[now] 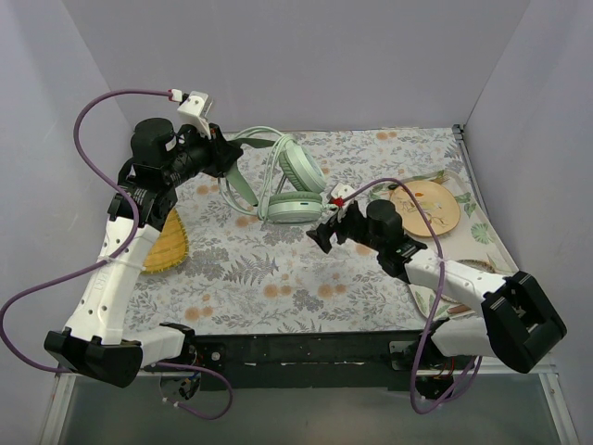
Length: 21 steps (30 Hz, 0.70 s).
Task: Wrap the headphones
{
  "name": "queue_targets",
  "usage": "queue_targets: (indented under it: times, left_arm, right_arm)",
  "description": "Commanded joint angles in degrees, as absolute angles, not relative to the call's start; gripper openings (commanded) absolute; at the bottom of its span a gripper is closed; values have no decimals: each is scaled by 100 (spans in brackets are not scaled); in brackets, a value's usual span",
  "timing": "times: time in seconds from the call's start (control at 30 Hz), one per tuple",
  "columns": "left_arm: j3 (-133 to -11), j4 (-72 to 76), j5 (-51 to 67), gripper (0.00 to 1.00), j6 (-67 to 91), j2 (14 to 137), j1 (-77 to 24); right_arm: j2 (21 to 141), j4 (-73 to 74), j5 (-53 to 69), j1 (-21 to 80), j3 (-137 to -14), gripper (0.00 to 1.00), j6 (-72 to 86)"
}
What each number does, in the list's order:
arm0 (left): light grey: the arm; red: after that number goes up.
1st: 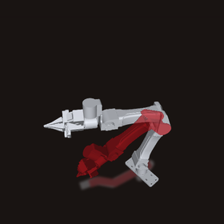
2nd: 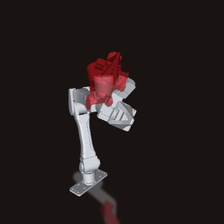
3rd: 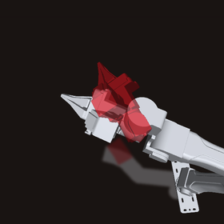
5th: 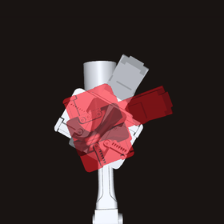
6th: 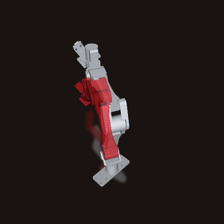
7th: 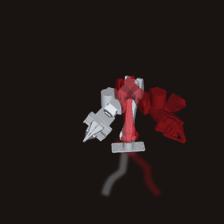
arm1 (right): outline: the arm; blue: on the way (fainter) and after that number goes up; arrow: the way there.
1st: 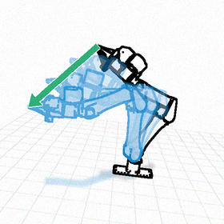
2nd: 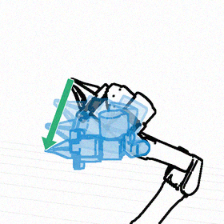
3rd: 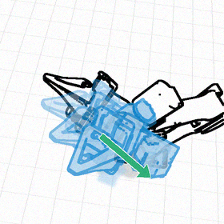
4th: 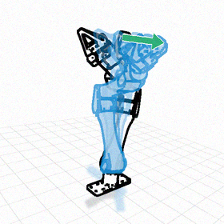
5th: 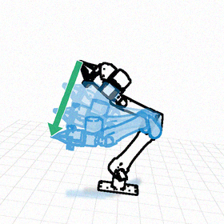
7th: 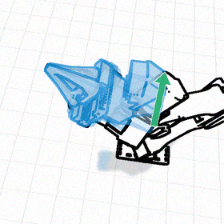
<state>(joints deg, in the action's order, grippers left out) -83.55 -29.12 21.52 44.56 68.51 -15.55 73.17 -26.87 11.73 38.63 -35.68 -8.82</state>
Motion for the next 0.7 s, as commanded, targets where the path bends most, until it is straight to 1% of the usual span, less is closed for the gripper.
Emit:
queue_targets:
  times: [0.0, 0.13, 0.23, 0.33, 0.37, 0.5, 0.57, 0.67]
  left_arm:
    - [-8692, -2646, 2162, 0, 4623, 6583, -1547]
    - [-8736, -2646, 2180, 0, 4667, 6609, -1538]
    - [-8771, -2646, 2223, 0, 4720, 6618, -1547]
    - [-8771, -2619, 2276, 0, 4755, 6627, -1538]
    - [-8763, -2610, 2285, 0, 4755, 6636, -1547]
    - [-8754, -2584, 2276, 0, 4799, 6610, -1538]
    - [-8745, -2584, 2276, 0, 4808, 6618, -1538]
    - [-8710, -2566, 2276, 0, 4816, 6618, -1547]
  right_arm:
    - [7023, -3892, 2027, 3858, -3656, 99, -319]
    - [7119, -4043, 2584, 3867, -4025, 96, 121]
    - [7198, -3938, 2567, 3867, -4104, 95, 175]
    - [7303, -3868, 2251, 3858, -4201, 92, 385]
    - [7399, -3745, 2006, 3858, -4279, 87, 448]
    - [7620, -3604, 1460, 3850, -4648, 75, 738]
    - [7742, -3603, 1450, 3850, -4719, 73, 869]
    - [7944, -3665, 1783, 3850, -4912, 71, 1019]
